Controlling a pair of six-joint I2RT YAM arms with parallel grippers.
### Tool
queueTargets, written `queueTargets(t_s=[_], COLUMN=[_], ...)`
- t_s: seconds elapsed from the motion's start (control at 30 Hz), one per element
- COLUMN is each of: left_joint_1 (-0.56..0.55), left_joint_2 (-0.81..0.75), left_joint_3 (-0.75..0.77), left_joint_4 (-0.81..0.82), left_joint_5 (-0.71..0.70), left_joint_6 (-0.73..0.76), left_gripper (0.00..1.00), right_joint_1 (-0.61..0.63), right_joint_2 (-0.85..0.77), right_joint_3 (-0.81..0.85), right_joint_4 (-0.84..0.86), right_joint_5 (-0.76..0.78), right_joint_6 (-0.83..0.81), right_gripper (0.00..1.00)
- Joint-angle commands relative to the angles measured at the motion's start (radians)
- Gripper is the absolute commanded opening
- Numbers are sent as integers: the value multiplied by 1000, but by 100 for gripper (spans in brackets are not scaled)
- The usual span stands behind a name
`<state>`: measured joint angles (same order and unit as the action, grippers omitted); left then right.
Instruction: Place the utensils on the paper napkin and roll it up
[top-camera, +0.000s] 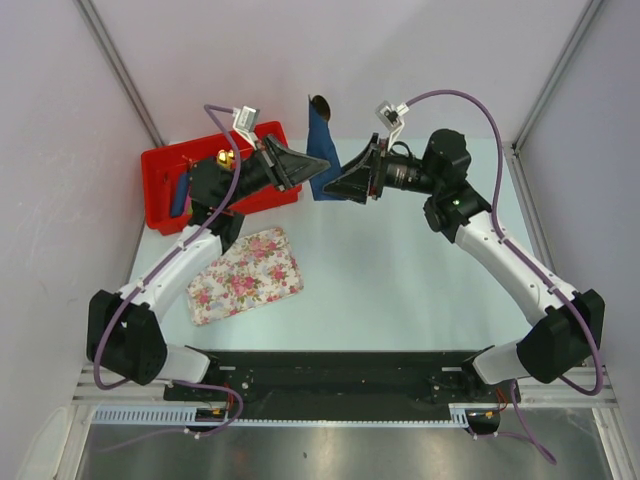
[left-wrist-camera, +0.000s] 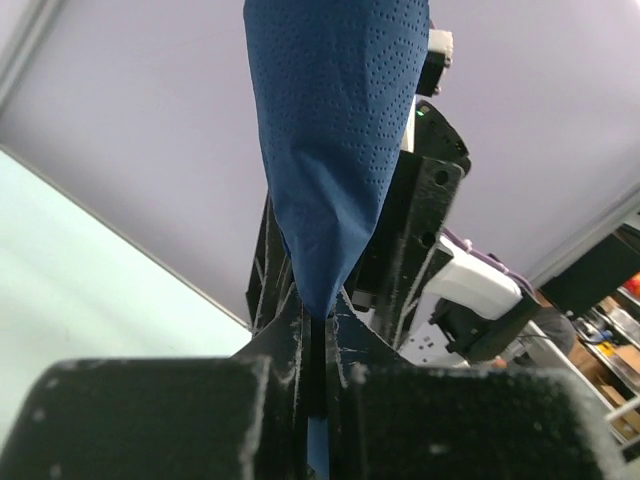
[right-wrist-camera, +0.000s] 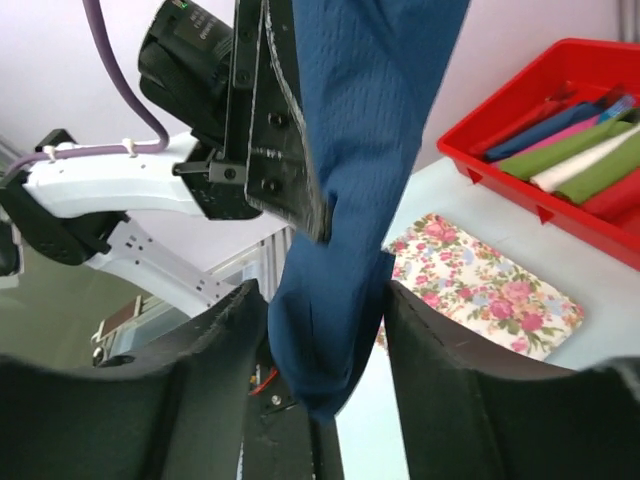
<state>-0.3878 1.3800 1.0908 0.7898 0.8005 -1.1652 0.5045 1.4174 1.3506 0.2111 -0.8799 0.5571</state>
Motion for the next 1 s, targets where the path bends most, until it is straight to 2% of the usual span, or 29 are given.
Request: queueTargets(t_s=[0.0,0.1,0.13,0.2,0.27,0.4,0.53,0.73,0.9,0.97], left_joint_1=[40,56,64,99,144,216,282,369,434,434], left_joint_2=[13,24,25,40,77,191,322,574,772,833], left_joint_3=[70,80,84,103,148,289,386,578,759,771], left_joint_4=[3,-21,-38,-120,-203,-476,-561,-632,-681,-675], left_joint_5=[23,31,32,37,39,43,29,-46,-83,-96], left_joint_6=[35,47,73,114,203,372,513,559,519,513], left_gripper=[0,0,0,0,0,0,0,0,0,0], right_joint_1=[-23,-41,-52,-69,-99,-142,-175,-193,-205,-208], right_joint_2=[-32,-34,-31,-31,-26,-15,2,34,80,90], right_joint_3=[33,39,39,44,48,51,44,45,67,76], right_joint_4=[-39,-74,-84,-122,-154,-193,-238,-285,-309,-323], right_joint_5=[29,58,62,87,94,119,130,142,151,157], right_joint_6=[-59,-78,-86,-112,-128,-169,-213,-270,-302,-321], right_gripper=[60,75,89,99,100,100,100,100,100,100])
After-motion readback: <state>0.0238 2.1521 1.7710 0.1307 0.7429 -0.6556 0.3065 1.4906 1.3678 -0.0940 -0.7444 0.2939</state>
